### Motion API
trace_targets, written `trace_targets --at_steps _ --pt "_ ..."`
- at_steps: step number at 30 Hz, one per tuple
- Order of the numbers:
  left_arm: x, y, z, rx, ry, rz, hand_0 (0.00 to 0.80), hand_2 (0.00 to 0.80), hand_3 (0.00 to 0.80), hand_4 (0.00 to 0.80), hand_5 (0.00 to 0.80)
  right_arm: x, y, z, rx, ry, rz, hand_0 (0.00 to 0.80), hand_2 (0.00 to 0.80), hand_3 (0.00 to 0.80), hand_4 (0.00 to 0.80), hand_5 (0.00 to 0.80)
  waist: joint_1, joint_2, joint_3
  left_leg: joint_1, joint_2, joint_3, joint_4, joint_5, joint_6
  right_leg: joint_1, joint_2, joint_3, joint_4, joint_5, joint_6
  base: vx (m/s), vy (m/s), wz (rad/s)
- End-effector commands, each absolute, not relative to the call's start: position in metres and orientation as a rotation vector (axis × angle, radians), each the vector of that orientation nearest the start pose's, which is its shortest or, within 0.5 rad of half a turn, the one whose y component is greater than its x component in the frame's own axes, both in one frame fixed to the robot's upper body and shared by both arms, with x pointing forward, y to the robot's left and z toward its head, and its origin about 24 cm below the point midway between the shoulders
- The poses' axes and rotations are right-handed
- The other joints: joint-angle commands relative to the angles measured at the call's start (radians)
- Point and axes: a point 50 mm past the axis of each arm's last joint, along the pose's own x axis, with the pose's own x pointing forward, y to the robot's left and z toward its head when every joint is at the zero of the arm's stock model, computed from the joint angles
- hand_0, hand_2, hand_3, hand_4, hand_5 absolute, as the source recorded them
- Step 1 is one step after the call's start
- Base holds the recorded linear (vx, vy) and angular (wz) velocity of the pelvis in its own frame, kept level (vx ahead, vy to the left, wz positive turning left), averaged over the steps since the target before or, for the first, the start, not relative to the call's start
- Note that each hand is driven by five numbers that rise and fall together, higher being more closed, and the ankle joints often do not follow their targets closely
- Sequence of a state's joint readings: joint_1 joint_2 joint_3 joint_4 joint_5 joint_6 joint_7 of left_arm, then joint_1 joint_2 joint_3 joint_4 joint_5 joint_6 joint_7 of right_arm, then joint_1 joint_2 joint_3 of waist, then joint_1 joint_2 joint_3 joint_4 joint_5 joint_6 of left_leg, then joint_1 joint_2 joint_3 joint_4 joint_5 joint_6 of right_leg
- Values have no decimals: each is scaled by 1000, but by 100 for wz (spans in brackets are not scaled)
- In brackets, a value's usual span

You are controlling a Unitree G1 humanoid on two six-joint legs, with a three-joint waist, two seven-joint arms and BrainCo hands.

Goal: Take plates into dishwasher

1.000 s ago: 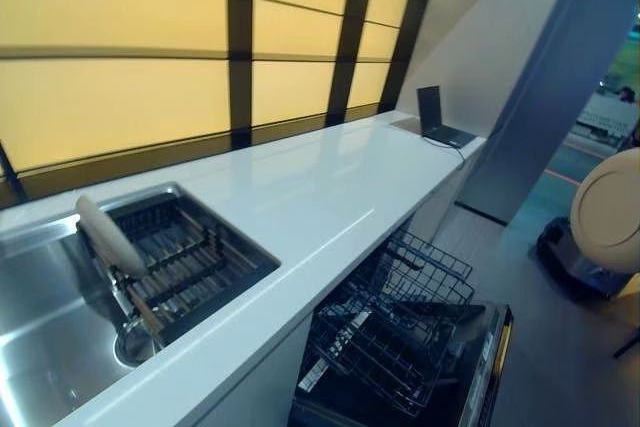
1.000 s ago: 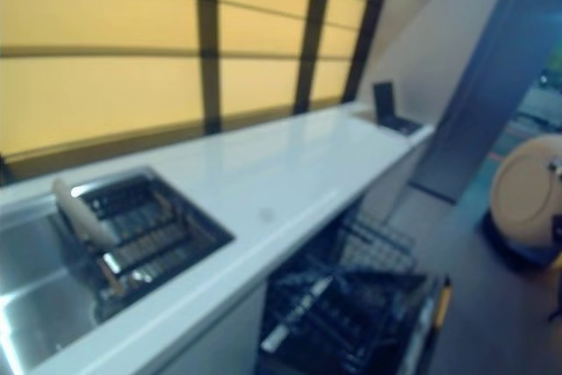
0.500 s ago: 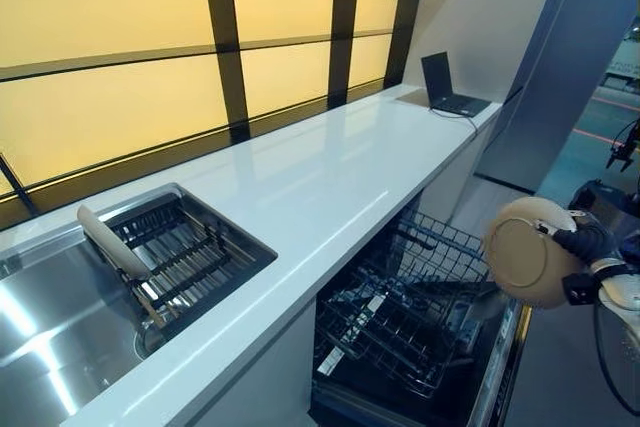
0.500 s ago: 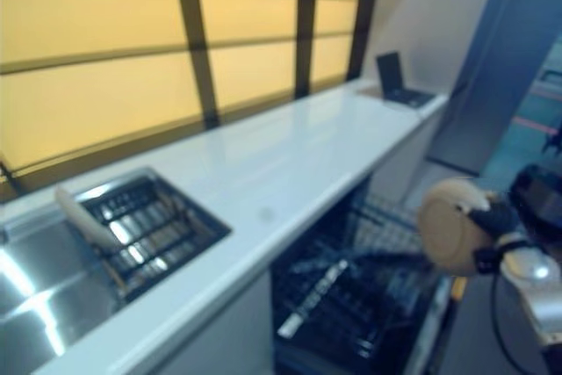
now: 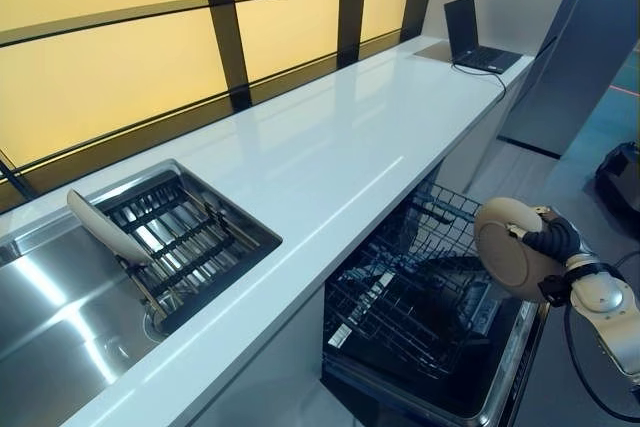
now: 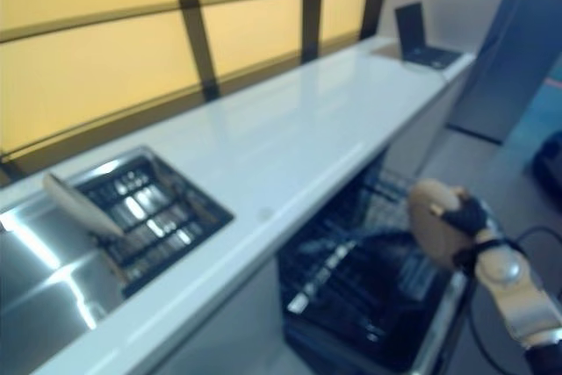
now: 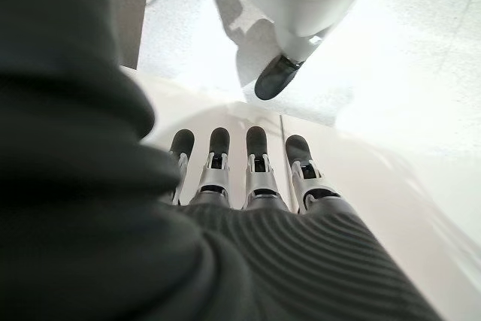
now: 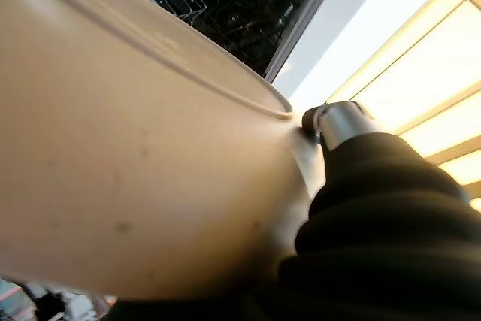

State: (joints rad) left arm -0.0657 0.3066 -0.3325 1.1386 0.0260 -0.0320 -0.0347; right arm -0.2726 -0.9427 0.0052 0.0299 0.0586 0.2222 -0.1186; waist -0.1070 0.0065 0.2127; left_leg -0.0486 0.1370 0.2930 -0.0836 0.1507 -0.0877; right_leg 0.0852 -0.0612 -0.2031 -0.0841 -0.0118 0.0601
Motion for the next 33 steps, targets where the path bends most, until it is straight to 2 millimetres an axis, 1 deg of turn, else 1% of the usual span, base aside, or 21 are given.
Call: trace_targets --at_steps 1,4,12,17,27,31,33 --pt "149 243 -138 521 1030 -150 0 0 0 0 0 286 -279 224 -963 -345 -230 800 800 800 800 800 -9 -36 -18 -4 -2 -9 2 -48 -7 -60 18 27 57 -2 4 0 0 0" --pt "149 243 -139 518 1030 -151 0 0 0 0 0 282 -274 226 -981 -370 -210 800 800 800 800 800 -11 -34 -16 -3 -2 -9 3 -49 -7 -57 17 25 60 -6 4 0 0 0" --pt "151 241 -138 511 1022 -155 0 0 0 0 0 267 -250 225 -985 -448 -78 800 800 800 800 800 -23 -31 -10 3 1 -3 1 -50 -8 -57 17 25 66 -12 4 0 0 0" --pt "153 238 -138 512 1015 -161 0 0 0 0 0 260 -239 224 -1004 -489 -24 800 800 800 800 800 -26 -31 -8 3 1 -1 1 -51 -8 -57 17 25 68 -14 5 0 0 0" --pt "152 238 -138 526 1017 -170 0 0 0 0 0 258 -226 206 -996 -448 97 800 800 800 800 800 -18 -31 -2 5 0 -6 -4 -49 -9 -51 17 16 64 -12 10 -1 0 0" --pt "150 236 -139 529 1017 -179 0 0 0 0 0 259 -220 194 -1024 -443 121 800 800 800 800 800 -8 -29 -2 4 -1 -9 -4 -49 -8 -47 16 7 63 -14 11 0 0 0" --pt "149 235 -140 532 1019 -181 0 0 0 0 0 260 -219 191 -1039 -442 125 800 800 800 800 800 -3 -28 -1 3 -1 -11 -4 -49 -8 -45 16 4 62 -14 12 18 -12 5"
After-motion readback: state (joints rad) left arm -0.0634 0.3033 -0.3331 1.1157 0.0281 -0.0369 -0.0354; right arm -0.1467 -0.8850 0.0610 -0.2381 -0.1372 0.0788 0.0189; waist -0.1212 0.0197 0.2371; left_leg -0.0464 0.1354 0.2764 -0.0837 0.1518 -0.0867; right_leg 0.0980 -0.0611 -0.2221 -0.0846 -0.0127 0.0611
